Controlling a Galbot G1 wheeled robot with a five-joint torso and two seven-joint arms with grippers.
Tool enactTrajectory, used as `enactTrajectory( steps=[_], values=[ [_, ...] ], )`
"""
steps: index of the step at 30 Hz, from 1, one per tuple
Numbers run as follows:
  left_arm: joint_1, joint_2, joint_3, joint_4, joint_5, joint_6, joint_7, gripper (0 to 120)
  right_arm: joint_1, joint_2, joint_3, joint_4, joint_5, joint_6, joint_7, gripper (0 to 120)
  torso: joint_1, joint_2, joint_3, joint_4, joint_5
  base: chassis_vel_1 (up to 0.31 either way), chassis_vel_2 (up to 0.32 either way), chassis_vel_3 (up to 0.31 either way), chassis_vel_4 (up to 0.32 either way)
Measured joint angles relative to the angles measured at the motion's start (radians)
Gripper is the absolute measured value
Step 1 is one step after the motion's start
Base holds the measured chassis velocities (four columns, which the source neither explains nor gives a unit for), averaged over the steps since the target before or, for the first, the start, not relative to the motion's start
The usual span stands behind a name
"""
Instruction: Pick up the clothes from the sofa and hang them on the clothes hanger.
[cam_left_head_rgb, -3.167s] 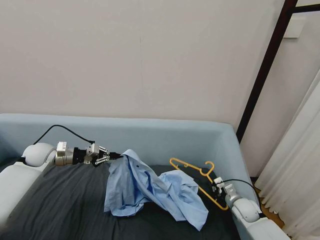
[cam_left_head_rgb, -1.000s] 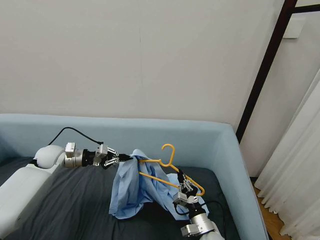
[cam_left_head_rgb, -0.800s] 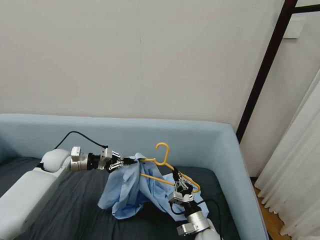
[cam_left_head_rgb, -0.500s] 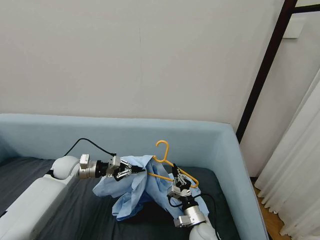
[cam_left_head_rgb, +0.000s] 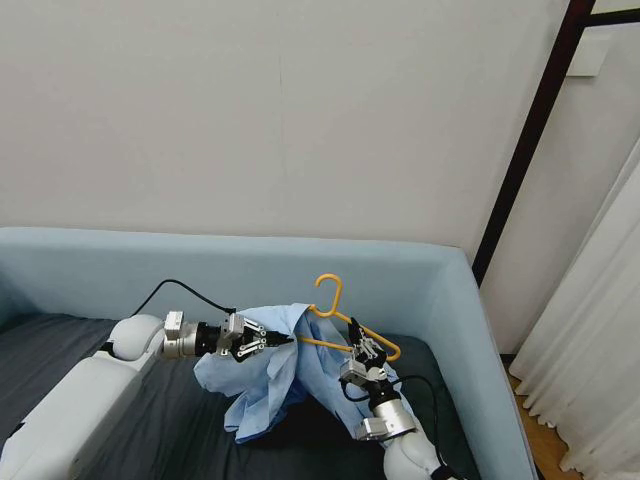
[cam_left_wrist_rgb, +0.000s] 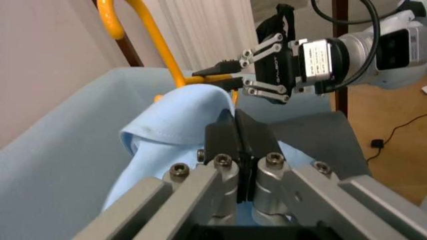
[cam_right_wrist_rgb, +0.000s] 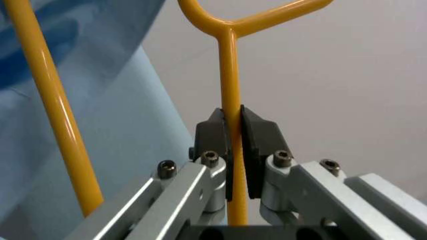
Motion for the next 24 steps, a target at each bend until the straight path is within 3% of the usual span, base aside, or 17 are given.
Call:
enactTrajectory(
  steps=[7,19,24],
  values=[
    [0.02,-0.01,0.016,-0.024,0.009,0.003,0.011,0,-0.002,0.031,0.007,-0.017,-0.055,0.032,0.001,4,0.0,0.0,0.0,0.0,-0.0003,0.0,0.0,0.0,0.0],
    [0.077,-0.017,-0.005,-0.063,0.034,-0.022,0.018,0,0.011,0.05,0.017,-0.009,0.025,0.044,0.002,4,0.0,0.0,0.0,0.0001,-0.0002,0.0,0.0,0.0,0.0],
    [0.105,0.011,-0.029,-0.077,0.002,-0.071,-0.019,16,0.015,0.043,0.048,0.002,0.058,0.037,0.002,4,0.0,0.0,0.0,0.0001,-0.0002,0.0,0.0,0.0,0.0]
  ],
)
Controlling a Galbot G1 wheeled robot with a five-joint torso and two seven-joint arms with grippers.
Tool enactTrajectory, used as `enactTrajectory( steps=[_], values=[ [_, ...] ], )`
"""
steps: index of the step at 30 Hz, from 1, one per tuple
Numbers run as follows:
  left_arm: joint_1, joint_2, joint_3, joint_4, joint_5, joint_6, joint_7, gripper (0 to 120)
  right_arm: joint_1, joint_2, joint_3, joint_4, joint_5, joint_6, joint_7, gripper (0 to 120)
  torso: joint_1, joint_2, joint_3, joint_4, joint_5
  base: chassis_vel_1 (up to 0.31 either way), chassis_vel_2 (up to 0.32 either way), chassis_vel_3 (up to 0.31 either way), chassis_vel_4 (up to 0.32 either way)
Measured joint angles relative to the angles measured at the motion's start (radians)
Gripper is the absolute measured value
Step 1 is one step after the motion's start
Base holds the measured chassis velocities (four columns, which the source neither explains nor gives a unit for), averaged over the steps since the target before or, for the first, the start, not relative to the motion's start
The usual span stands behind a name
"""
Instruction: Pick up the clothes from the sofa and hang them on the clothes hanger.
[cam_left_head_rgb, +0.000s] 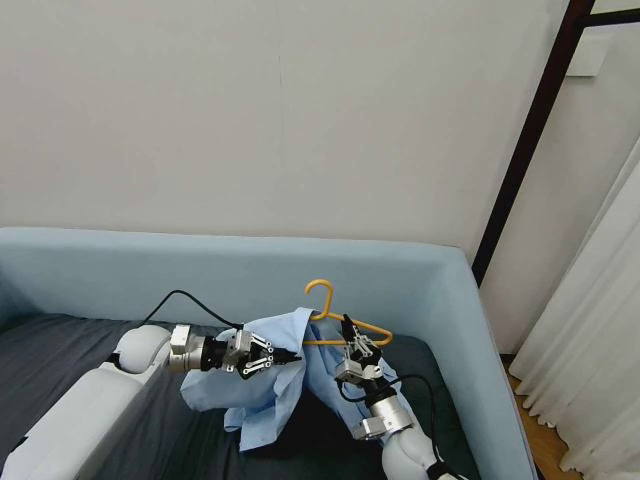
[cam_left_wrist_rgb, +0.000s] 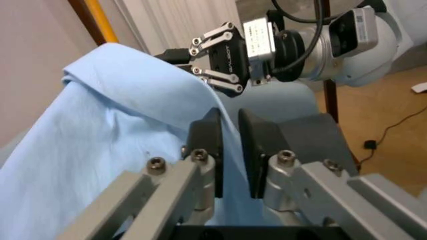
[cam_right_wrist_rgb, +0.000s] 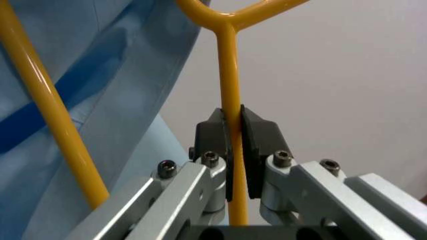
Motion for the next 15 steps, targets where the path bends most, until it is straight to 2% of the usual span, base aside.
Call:
enactTrajectory(
  steps=[2,3,6,12,14,15],
  values=[
    [0.022,0.019,-0.015,-0.018,-0.022,-0.026,-0.015,25,0.009,-0.003,0.015,0.004,0.017,-0.006,0.0,4,0.0,0.0,0.0,0.0,-0.0002,0.0,0.0,0.0,0.0],
    [0.022,0.019,-0.015,-0.018,-0.022,-0.026,-0.015,25,0.009,-0.003,0.015,0.004,0.017,-0.006,0.0,4,0.0,0.0,0.0,0.0,-0.0002,0.0,0.0,0.0,0.0],
    [0.064,0.052,-0.059,-0.055,-0.047,-0.056,-0.025,38,0.023,-0.007,0.027,0.009,0.037,-0.014,0.0,4,0.0,0.0,0.0,0.0,-0.0001,0.0,0.0,0.0,0.0],
    [0.143,0.12,-0.195,-0.099,-0.081,-0.082,0.027,59,0.04,-0.013,0.036,0.004,0.042,-0.016,-0.001,4,0.0,0.0,0.0,0.0003,-0.0004,0.0,0.0,0.0,0.0],
    [0.144,0.153,-0.223,-0.096,-0.117,-0.084,0.037,68,0.042,-0.011,0.036,-0.002,0.033,-0.014,-0.001,4,0.0,0.0,0.0,0.0003,0.0,0.0,0.0,0.0,0.0],
    [0.144,0.153,-0.223,-0.096,-0.117,-0.084,0.037,68,0.042,-0.011,0.036,-0.002,0.033,-0.014,-0.001,4,0.0,0.0,0.0,0.0003,0.0,0.0,0.0,0.0,0.0]
  ],
)
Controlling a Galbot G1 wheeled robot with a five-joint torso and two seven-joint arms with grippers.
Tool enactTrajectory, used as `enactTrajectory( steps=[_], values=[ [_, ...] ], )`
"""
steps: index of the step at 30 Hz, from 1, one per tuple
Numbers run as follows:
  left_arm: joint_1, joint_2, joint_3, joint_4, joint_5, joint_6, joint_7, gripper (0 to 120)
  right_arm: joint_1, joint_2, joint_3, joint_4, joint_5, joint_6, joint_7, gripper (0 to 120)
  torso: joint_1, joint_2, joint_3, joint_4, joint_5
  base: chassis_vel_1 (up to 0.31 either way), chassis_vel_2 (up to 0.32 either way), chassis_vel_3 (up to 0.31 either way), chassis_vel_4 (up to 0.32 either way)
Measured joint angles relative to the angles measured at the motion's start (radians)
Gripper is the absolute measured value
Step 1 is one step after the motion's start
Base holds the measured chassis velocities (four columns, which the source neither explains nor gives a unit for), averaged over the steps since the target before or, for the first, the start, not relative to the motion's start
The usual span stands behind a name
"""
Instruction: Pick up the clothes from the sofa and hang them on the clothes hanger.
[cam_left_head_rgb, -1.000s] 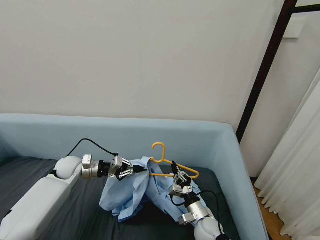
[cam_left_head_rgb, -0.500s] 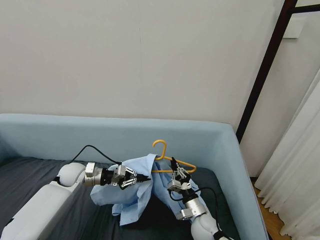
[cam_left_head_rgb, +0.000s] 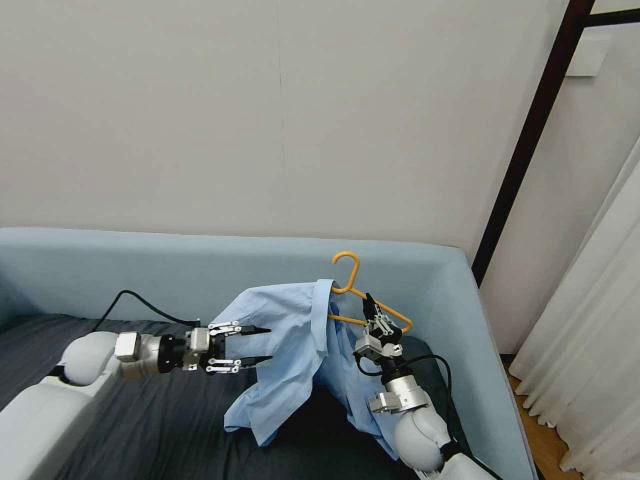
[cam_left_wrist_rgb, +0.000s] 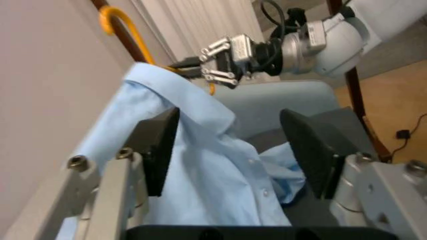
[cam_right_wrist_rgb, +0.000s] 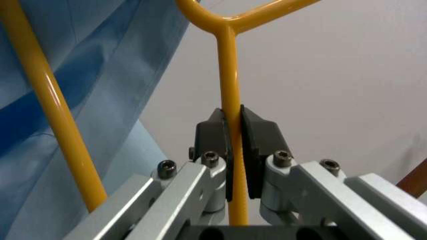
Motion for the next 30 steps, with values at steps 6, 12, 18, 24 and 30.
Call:
enactTrajectory(
  steps=[6,12,18,24,30],
  values=[
    [-0.09,0.095,0.031,0.046,-0.108,0.02,-0.053,91,-0.002,0.011,-0.011,-0.008,-0.036,0.008,0.003,4,0.0,0.0,0.0,-0.0005,0.0005,0.0,0.0,0.0,0.0],
    [-0.132,0.119,0.098,0.113,-0.116,0.066,-0.127,100,-0.004,0.014,-0.023,0.0,-0.08,0.03,0.004,4,0.0,0.0,0.0,-0.0004,-0.0003,0.0,0.0,0.0,0.0],
    [-0.167,0.076,0.246,0.164,-0.188,0.147,-0.139,98,-0.006,0.013,-0.041,0.0,-0.078,0.036,0.004,4,0.0,0.0,0.0,-0.0001,-0.0006,0.0,0.0,0.0,0.0],
    [-0.28,0.012,0.355,0.238,-0.163,0.195,-0.093,92,-0.019,0.001,-0.04,0.02,-0.082,0.045,0.004,4,0.0,0.0,0.0,-0.0009,0.0006,0.0,0.0,0.0,0.0],
    [-0.332,0.003,0.376,0.263,-0.107,0.226,-0.053,84,-0.03,-0.009,-0.033,0.027,-0.112,0.075,0.0,4,0.0,0.0,0.0,-0.0002,0.0003,0.0,0.0,0.0,0.0]
  ],
)
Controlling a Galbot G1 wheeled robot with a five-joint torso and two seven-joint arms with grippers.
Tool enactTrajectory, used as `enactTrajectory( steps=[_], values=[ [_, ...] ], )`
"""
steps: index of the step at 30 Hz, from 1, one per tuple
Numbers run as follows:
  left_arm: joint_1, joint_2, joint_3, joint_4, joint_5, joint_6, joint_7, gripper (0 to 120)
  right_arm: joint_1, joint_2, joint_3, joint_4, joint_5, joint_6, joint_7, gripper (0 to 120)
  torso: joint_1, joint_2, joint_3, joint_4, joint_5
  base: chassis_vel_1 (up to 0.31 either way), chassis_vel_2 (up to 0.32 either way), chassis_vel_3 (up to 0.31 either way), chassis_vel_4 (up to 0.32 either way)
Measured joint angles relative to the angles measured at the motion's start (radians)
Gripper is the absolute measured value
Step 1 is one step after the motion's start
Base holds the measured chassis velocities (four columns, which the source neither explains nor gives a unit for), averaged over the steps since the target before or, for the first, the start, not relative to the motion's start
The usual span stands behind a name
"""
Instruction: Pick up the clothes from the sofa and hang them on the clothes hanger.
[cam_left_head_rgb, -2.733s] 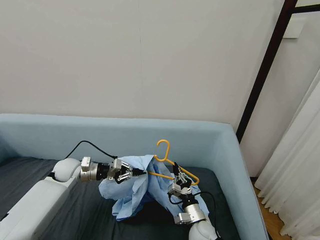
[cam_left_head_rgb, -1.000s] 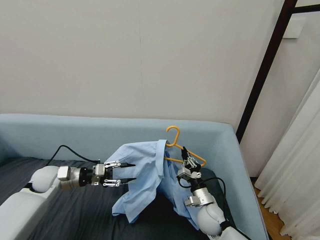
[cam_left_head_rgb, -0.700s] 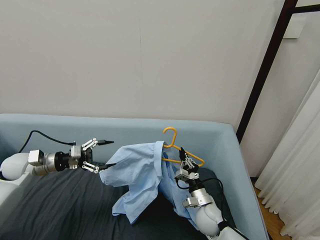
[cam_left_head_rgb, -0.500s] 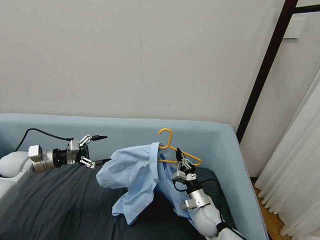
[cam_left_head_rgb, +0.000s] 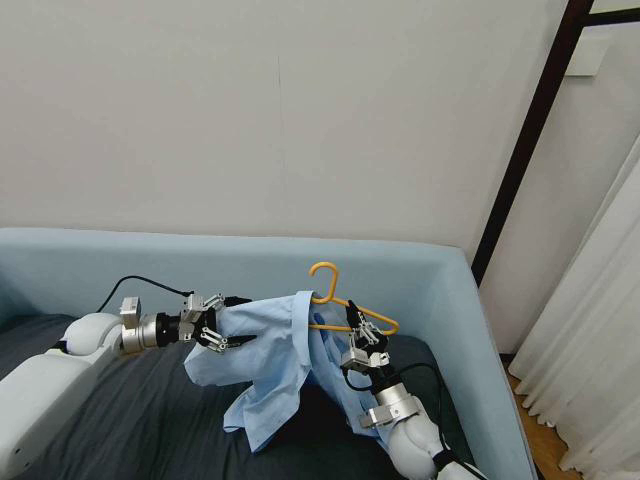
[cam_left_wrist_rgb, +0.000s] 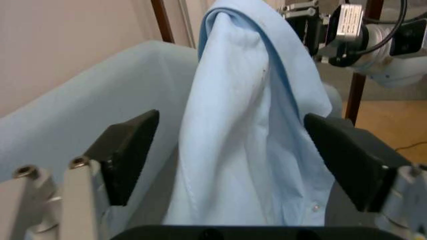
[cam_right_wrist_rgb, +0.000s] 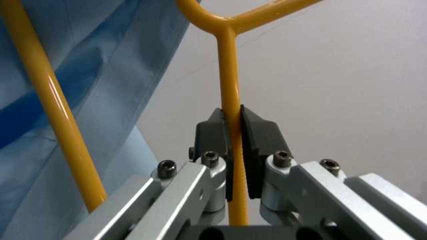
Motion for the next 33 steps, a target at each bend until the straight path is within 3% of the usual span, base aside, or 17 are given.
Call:
enactTrajectory(
  steps=[17,20,33],
  values=[
    [-0.027,-0.035,0.012,0.05,0.056,0.034,0.064,28,-0.013,-0.002,0.013,-0.006,-0.047,0.049,-0.016,4,0.0,0.0,0.0,-0.0002,-0.0004,0.0,0.0,0.0,0.0],
    [-0.028,-0.039,0.0,0.072,0.076,0.03,0.091,12,-0.013,-0.001,0.012,-0.006,-0.049,0.053,-0.017,4,0.0,0.0,0.0,0.0,-0.0004,0.0,0.0,0.0,0.0],
    [-0.054,-0.064,-0.009,0.107,0.084,0.034,0.098,8,-0.017,0.004,0.018,-0.003,-0.015,0.082,-0.016,4,0.0,0.0,0.0,-0.0001,-0.0003,0.0,0.0,0.0,0.0]
  ],
)
